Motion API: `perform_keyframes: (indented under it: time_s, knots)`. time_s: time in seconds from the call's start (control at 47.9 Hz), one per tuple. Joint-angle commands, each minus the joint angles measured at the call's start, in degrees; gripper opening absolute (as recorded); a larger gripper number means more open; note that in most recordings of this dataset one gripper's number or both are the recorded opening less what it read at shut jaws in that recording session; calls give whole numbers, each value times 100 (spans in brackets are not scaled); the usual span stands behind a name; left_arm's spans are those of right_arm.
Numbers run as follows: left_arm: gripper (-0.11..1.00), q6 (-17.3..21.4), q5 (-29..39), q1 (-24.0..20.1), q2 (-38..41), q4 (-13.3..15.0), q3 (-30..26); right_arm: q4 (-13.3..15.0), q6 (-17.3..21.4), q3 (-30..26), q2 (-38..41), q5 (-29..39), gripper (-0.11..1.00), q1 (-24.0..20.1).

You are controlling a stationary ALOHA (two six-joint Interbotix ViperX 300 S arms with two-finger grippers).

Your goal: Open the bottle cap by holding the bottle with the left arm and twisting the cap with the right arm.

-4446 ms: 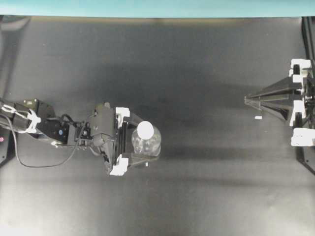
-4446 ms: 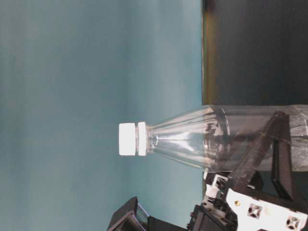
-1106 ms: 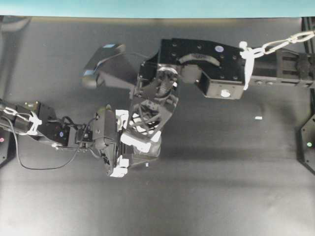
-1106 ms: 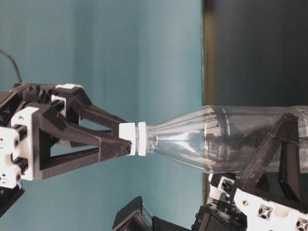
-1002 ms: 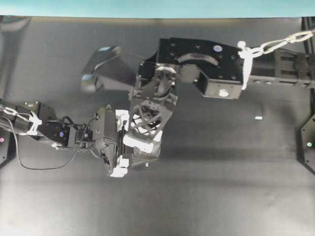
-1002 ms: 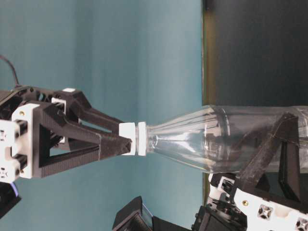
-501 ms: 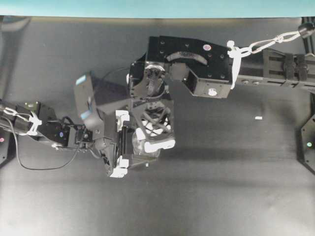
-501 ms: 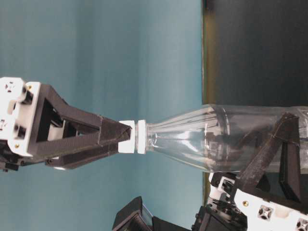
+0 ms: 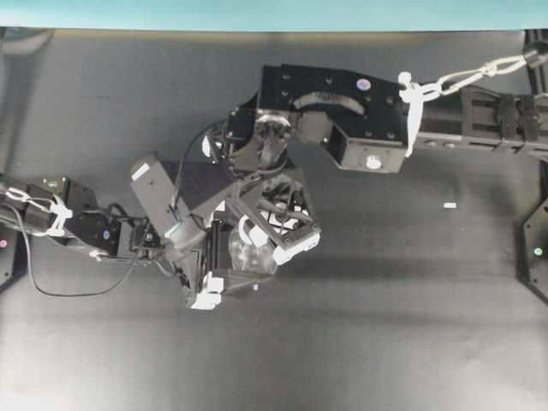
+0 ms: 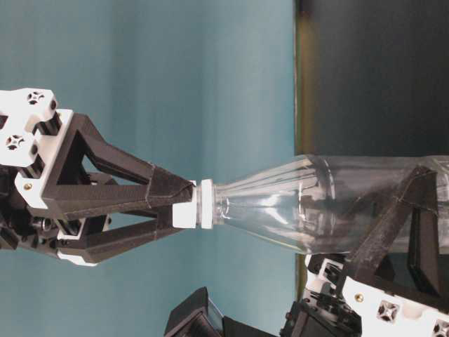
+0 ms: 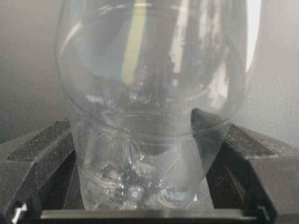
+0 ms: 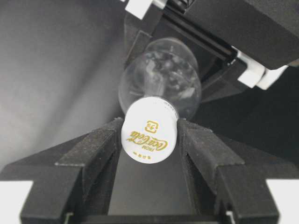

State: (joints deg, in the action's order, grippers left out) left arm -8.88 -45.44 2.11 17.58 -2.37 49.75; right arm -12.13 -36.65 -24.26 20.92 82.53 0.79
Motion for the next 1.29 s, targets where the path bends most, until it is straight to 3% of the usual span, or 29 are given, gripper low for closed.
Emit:
perform_keyframes:
  time_s: [0.0, 0.543, 0.751, 0.918, 1.023, 1.273]
  knots:
    - [83, -44, 105, 132, 44, -26, 9, 149, 9, -26, -44, -114, 38, -18]
    - [83, -53, 141, 132, 35, -26, 9, 316, 97, 387, -237, -404, 38, -79]
    - [83, -53, 237, 132, 35, -26, 0, 527, 519, 571, -378, -853, 77, -229]
    - [83, -53, 237, 132, 35, -26, 0, 571, 1424, 475, -562, -773, 78, -272]
    - [83, -53, 237, 132, 44, -26, 0, 571, 2250, 299, -712, -598, 78, -352]
    - [83, -53, 360, 79, 9, -26, 26, 571, 5159, -536, -650, 439, 78, -369]
